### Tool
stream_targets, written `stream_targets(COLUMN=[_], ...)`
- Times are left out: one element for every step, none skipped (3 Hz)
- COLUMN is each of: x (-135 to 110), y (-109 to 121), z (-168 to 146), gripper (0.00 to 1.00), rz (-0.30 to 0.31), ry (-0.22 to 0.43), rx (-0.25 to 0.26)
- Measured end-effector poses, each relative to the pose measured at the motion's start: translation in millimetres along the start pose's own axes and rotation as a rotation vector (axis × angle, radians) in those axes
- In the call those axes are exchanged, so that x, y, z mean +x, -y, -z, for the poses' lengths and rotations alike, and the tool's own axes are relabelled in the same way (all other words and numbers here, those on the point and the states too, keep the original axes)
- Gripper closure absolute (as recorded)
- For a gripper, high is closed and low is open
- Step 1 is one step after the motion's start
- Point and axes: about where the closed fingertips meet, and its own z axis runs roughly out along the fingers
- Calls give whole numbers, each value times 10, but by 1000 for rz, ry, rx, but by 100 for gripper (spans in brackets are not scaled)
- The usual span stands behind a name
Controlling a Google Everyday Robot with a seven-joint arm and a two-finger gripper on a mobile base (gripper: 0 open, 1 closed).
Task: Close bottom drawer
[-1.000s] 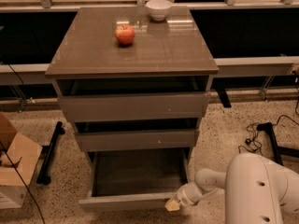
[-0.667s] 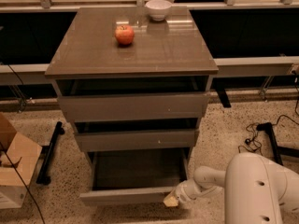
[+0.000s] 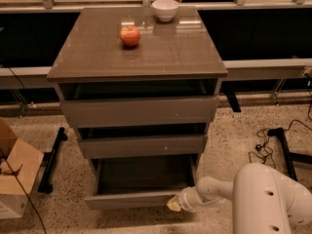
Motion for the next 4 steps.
stream_targets(x=[6, -316, -545, -835], y=[-12, 302, 483, 698], z=[1, -74, -115, -167], gripper=[100, 80, 49, 26], rz=[1, 63, 107, 158], ry=[0, 48, 69, 90], rx=[1, 71, 108, 148])
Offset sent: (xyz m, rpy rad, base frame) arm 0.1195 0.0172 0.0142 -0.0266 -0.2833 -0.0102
